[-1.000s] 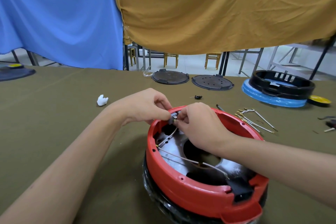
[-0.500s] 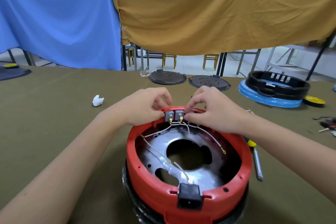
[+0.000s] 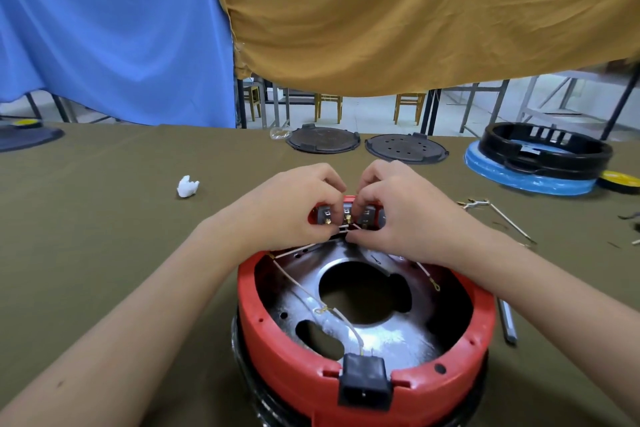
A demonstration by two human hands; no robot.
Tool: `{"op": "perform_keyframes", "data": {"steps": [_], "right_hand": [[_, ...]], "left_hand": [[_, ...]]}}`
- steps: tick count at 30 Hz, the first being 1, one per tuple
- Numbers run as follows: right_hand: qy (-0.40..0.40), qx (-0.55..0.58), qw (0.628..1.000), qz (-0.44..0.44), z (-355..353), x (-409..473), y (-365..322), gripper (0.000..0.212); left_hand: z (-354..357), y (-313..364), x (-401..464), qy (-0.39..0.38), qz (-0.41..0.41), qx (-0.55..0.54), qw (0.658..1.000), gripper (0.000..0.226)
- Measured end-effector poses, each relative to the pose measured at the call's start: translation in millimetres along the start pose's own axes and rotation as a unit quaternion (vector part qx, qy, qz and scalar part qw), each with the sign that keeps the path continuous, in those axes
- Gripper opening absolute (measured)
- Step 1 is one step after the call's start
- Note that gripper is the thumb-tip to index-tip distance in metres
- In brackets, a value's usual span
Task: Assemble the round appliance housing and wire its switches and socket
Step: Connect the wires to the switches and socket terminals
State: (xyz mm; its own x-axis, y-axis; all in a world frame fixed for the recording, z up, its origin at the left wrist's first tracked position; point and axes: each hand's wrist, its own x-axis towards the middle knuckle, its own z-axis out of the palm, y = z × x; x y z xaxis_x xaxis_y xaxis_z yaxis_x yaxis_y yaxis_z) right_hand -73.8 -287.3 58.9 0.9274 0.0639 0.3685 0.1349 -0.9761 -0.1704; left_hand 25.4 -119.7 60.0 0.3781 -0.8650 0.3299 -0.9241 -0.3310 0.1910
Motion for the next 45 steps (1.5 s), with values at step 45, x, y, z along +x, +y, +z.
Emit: {"op": "perform_keyframes", "data": {"steps": [45], "right_hand": [[-0.035,0.041,0.998,0.016,1,-1,3,0.026]], "left_hand": [[1,-3,0,-0.029,-0.017,-0.06,0.998,0.015]]}}
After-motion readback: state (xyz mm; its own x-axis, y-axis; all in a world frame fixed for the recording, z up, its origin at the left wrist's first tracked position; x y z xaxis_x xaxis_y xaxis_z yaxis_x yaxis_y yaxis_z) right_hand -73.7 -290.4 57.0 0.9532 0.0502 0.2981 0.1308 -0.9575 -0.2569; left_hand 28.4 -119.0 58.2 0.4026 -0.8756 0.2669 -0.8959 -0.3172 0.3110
